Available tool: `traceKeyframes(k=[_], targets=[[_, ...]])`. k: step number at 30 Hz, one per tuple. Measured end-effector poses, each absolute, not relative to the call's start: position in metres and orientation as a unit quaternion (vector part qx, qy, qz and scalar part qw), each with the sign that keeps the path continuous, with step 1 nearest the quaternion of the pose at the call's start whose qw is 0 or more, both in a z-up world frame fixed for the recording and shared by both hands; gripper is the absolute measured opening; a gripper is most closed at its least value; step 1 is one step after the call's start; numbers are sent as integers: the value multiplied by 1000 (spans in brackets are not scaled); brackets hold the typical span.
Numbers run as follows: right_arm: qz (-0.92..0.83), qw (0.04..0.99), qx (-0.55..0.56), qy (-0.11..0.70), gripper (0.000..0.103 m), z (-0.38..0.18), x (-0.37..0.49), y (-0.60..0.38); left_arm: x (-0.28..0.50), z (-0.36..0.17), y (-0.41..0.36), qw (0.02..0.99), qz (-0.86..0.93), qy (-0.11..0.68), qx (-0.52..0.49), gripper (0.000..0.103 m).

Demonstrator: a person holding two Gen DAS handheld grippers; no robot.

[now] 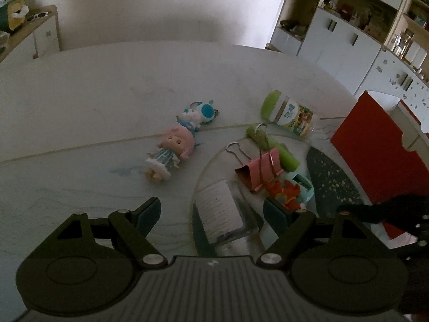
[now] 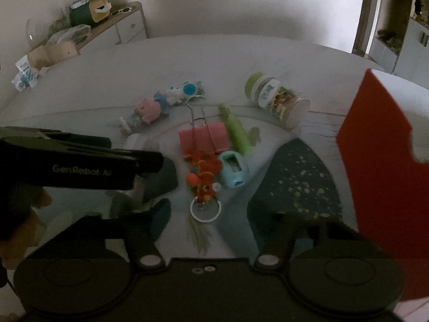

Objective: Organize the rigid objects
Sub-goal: 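Reach the left tool to the clear glass cup and the right tool to the orange keychain toy, then grasp the clear glass cup with the left tool while the right tool grasps the orange keychain toy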

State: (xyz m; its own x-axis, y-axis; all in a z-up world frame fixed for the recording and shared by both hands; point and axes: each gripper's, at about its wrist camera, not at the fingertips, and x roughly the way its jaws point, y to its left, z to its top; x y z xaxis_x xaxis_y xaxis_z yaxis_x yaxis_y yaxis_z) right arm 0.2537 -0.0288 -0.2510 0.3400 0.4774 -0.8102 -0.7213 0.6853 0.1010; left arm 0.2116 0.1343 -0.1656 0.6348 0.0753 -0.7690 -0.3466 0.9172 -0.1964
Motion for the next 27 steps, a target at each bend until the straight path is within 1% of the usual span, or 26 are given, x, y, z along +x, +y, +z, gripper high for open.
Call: traceKeyframes(k=[3,6,9,12,13,15,17,20,21,22,24,25,27], targets=[[375,803,-133,443,48,-255,258,-24,216,-168,133,888,115,414,-165,83],[377,801,-131,446,45,-259,261,-20,218,-170,133,887,114,416,-167,83],[377,802,-130,445,43,-261,263,-17,221,-172,133,884,114,419,-170,73],[379,803,-130,442,41,-261,264,-15,223,-174,133,883,116,421,-171,68],[380,803,-131,441,39,-262,264,-14,223,-174,133,883,116,421,-170,63],[381,804,-135,437,39,-262,263,-13,224,-175,132,883,115,423,-169,58],[380,805,-138,434,37,-262,262,-12,223,-175,131,883,116,422,-167,58],[379,807,-145,428,32,-262,260,-10,223,-175,128,884,115,423,-163,58],[378,808,-145,427,28,-262,260,-10,223,-175,127,884,114,422,-163,54],[377,809,-144,427,27,-262,261,-10,223,-175,127,885,113,422,-163,52],[376,810,-142,426,24,-262,261,-11,222,-175,126,885,110,421,-167,50],[377,811,-141,425,19,-262,260,-12,222,-175,126,884,111,421,-168,50],[377,811,-138,425,19,-261,259,-13,220,-174,127,884,114,420,-170,49]])
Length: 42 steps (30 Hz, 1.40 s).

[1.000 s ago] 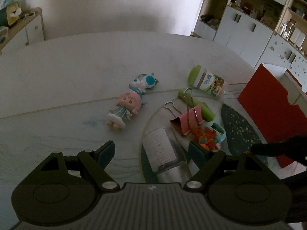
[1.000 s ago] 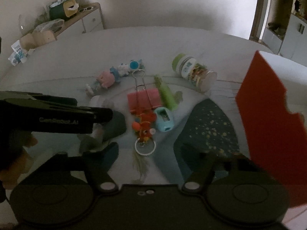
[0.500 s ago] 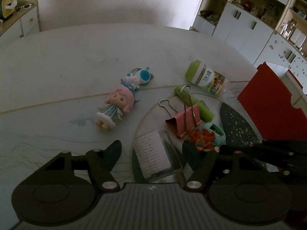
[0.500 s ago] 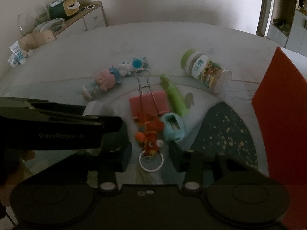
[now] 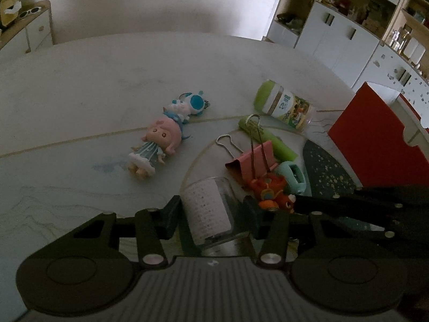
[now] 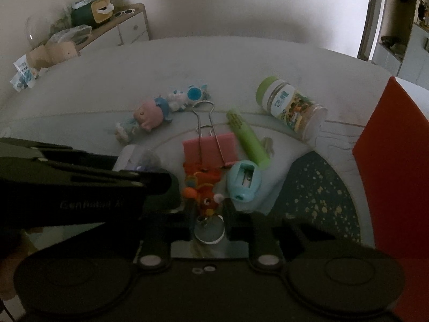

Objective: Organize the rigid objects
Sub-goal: 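Grasp the clear glass cup with the left tool while the right tool grasps the orange keychain toy, then carry the glass cup and keychain toy over into the red box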

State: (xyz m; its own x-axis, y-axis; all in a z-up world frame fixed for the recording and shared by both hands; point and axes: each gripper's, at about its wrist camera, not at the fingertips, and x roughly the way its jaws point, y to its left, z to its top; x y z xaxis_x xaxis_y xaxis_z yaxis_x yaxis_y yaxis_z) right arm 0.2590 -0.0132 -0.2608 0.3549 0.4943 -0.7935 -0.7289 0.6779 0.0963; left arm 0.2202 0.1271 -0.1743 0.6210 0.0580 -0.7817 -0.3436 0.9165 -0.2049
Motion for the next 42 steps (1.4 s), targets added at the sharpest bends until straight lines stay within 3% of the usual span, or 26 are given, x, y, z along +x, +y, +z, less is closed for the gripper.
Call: traceKeyframes(k=[6,8,34,42], targets=[[377,815,-124,423,18,-256,251,-23,218,-172,122,885,111,421,-164,48],[378,816,-118,420,11,-251,247,-30,215,-170,121,885,109,421,-165,47],[362,861,-36,356,11,-160,215,-133,177,-130,91,891,75,409,-181,41],[349,876,-27,332,11,-136,228,-170,184,-92,69,903,54,385,-184,41]])
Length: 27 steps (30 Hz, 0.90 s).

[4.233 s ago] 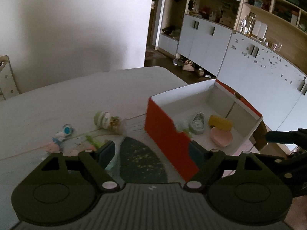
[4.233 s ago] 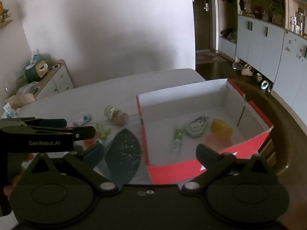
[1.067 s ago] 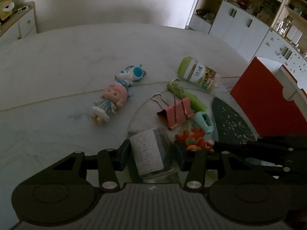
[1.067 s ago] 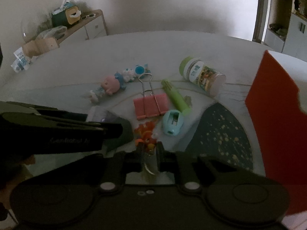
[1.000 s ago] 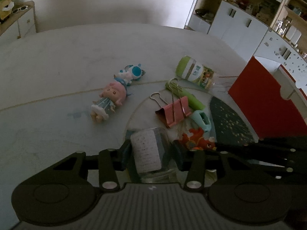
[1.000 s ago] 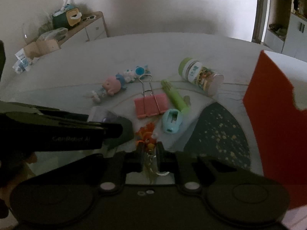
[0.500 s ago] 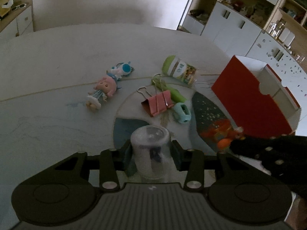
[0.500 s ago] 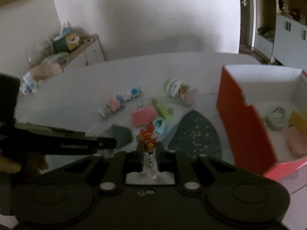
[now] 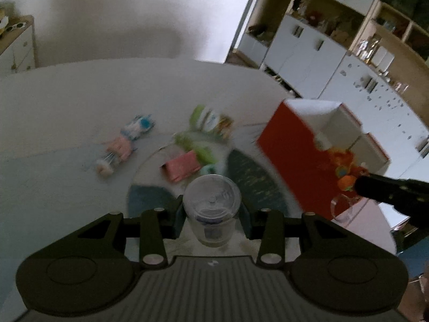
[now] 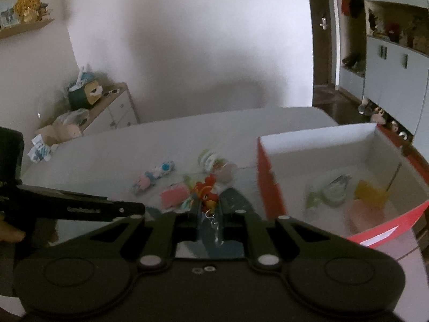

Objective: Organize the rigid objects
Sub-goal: 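Carry the glass cup and keychain toy over into the red box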

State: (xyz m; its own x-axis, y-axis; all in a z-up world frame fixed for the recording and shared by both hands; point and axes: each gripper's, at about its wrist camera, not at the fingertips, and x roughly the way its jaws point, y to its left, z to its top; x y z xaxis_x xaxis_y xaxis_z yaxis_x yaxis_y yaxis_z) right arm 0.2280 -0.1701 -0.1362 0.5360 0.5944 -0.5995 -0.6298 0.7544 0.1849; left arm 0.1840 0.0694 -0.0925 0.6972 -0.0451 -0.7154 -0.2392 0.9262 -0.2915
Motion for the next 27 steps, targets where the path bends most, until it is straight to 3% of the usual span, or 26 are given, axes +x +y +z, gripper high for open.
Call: traceKeyframes(k=[13,27], targets=[[333,887,-12,319,11,-124,274,-226,235,-39,8,919,20,359,-160,41],[324,889,-5,324,11,-136,328,-286,309,-17,-64,926,-6,351,-138,41]])
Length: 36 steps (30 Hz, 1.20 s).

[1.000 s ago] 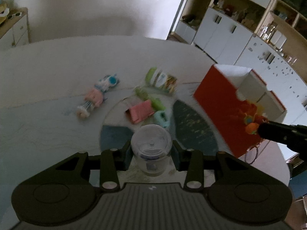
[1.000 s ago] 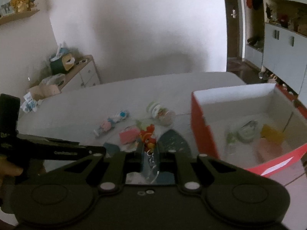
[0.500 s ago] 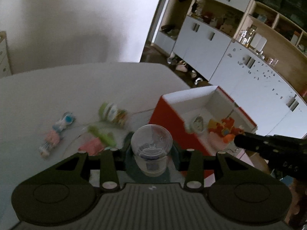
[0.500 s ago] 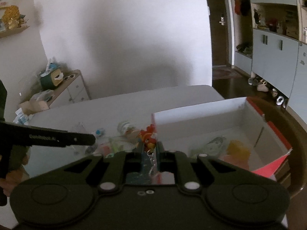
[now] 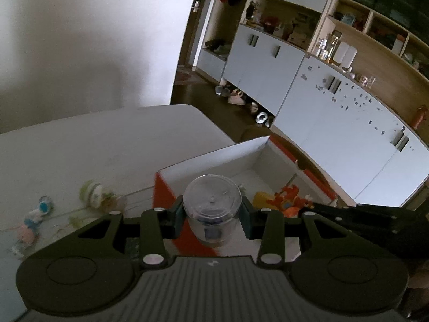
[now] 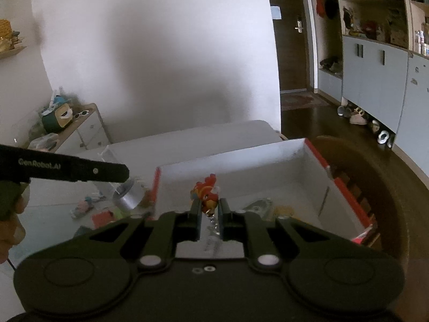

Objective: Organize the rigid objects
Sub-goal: 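Carry the glass cup and keychain toy over into the red box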

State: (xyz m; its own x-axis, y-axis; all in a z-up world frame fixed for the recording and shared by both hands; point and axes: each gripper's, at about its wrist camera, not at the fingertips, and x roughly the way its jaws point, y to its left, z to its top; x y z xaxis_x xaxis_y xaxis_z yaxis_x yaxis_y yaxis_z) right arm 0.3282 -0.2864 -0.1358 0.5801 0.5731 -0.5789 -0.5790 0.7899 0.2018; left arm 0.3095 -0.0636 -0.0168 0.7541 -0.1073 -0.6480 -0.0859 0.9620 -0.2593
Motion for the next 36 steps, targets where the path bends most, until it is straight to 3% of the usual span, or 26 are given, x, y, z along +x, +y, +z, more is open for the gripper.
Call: traceKeyframes(k=[36], targets=[[313,869,-83,375,10,-210,414,-321,449,-131,-178,840,-15,542,-24,41]])
